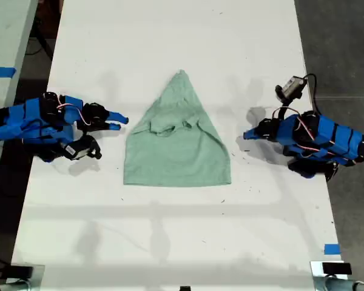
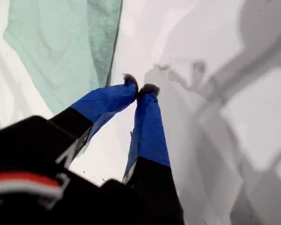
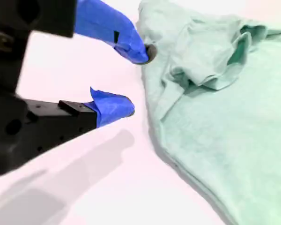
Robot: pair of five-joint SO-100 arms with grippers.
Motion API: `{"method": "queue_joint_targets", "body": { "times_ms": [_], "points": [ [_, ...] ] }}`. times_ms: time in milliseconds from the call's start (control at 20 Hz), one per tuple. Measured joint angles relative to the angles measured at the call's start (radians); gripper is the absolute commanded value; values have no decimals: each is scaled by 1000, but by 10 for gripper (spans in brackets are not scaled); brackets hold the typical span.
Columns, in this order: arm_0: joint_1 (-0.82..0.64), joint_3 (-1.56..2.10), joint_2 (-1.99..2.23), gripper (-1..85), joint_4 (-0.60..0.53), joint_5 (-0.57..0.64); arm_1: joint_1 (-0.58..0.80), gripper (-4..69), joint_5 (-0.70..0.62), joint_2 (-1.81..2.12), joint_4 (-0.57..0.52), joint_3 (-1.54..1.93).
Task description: Fold t shirt
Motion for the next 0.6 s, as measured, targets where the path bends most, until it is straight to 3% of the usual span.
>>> {"method": "queue_joint_targets", "body": {
  "times_ms": [150,600],
  "points": [
    [-8,8,64,115,46,-9,0,34,0,0,0,0],
    [-6,8,75,115,49,-14,0,24,5,0,0,0]
  ]
}}
